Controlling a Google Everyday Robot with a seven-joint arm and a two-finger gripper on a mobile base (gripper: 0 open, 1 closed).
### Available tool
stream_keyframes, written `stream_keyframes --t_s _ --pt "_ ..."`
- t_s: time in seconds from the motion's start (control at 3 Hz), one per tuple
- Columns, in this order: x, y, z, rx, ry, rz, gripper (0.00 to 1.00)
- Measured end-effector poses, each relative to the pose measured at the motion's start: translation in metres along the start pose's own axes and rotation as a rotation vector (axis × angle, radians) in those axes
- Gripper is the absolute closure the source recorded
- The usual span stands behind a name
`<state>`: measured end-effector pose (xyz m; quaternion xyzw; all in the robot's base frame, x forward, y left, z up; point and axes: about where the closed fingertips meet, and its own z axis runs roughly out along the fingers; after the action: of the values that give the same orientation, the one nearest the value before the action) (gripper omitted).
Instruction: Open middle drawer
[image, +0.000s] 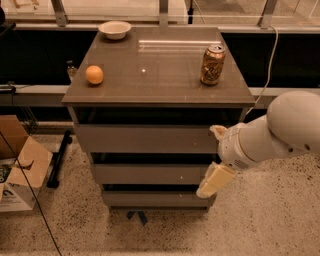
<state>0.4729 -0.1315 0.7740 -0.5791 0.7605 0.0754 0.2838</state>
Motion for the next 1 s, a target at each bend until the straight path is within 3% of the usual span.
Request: stream_keyframes --t_s 0.67,1.0 --pt "0.028 -0.022 0.050 0.048 -0.066 0.083 0.00" --pt "0.029 -0.022 0.052 0.047 -0.068 0.085 0.00"
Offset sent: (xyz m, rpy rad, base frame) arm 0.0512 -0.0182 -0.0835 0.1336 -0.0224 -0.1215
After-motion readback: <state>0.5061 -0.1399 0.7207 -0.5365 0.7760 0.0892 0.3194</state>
